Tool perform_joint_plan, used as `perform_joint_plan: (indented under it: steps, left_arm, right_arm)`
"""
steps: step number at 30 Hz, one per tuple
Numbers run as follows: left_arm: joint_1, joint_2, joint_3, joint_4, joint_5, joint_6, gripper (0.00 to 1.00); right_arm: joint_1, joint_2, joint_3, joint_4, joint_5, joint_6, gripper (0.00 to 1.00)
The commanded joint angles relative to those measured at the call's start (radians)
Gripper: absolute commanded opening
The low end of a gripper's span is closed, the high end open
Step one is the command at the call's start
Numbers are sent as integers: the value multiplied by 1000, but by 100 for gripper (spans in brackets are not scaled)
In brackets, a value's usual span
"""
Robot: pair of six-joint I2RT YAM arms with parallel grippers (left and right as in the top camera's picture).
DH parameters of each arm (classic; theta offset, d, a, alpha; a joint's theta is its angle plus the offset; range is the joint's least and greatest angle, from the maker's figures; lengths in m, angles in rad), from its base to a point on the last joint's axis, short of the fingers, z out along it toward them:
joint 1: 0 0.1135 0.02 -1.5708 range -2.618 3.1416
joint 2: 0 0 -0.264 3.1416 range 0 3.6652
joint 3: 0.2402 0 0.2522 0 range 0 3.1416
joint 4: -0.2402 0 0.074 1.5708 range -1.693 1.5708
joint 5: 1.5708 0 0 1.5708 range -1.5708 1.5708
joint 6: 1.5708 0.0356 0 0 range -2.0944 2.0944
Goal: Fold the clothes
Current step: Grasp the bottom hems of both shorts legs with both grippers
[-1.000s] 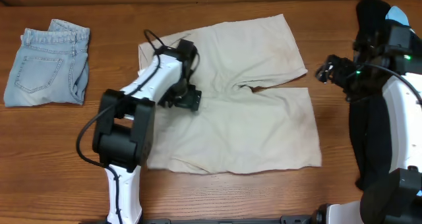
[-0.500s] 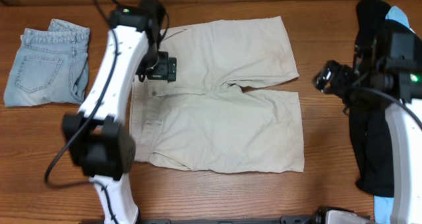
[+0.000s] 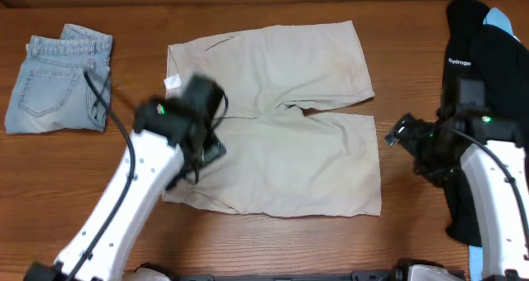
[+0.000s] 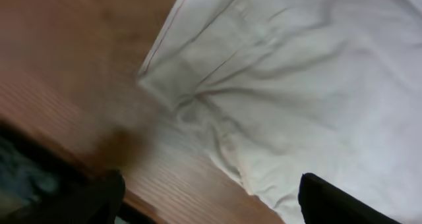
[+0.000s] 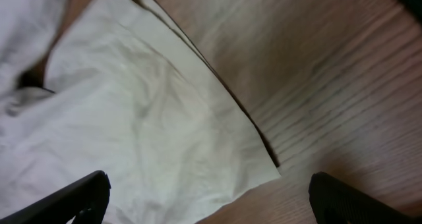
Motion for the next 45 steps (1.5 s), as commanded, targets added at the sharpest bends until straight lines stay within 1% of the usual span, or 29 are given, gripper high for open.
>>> perform_joint_plan:
  steps: [1,3,5,6,8,10,12,15,16,20,23,26,27,29,30,32,33,36,41,45]
  left_arm:
    - [-6,-137,-188,53,-51,-343,92]
    - [-6,-169,-270,91,-49,-396,90]
    - [-5,-185,-351,161,-47,-428,86]
    - [-5,-185,-386,210,-47,-432,83]
    - [-5,-179,-441,303,-46,-431,83]
    - [1,-167,-483,365,-46,-430,82]
    - [23,-150,-515,396,-41,-429,81]
    - [90,-119,-540,423,-18,-389,74]
    - [119,-108,-540,428,-8,-360,70]
    - [214,-69,-540,467,-5,-252,57]
    - [253,-28,-540,514,1,-195,56]
    - [257,14,-540,558,20,-175,56]
    - [257,34,-540,574,31,-175,55]
    - [257,67,-540,599,55,-175,49]
    - [257,84,-540,611,71,-175,49]
    - [257,111,-540,627,89,-175,42]
    - [257,124,-540,634,101,-175,36]
    - [257,148,-540,636,105,-171,4]
    - [257,151,-540,656,105,-55,4]
    - [257,151,-540,654,105,-42,4]
  right_arm:
    - [6,-3,-75,47,-17,16,100]
    - [6,-3,-100,69,-18,-2,100]
    - [6,-3,-118,87,-18,-19,100]
    - [6,-3,-127,96,-18,-29,100]
    - [6,-3,-139,106,-18,-37,100]
    - [6,-3,-142,113,-18,-56,100]
    - [6,-3,-142,116,-18,-63,99]
    - [6,-3,-142,117,-18,-63,99]
    - [6,-3,-142,117,-19,-63,99]
    - [6,-3,-142,117,-27,-62,97]
    - [6,-3,-142,118,-49,-62,96]
    - [6,-3,-142,117,-56,-62,95]
    - [6,-3,-142,117,-60,-61,95]
    - [10,-3,-143,116,-66,-58,94]
    - [16,-3,-143,116,-69,-57,93]
    - [28,-3,-146,117,-71,-49,92]
    - [41,-3,-153,121,-71,-42,91]
    - [85,-3,-177,130,-70,-3,89]
    - [182,-3,-259,154,-71,91,83]
    - [242,-3,-338,177,-71,170,79]
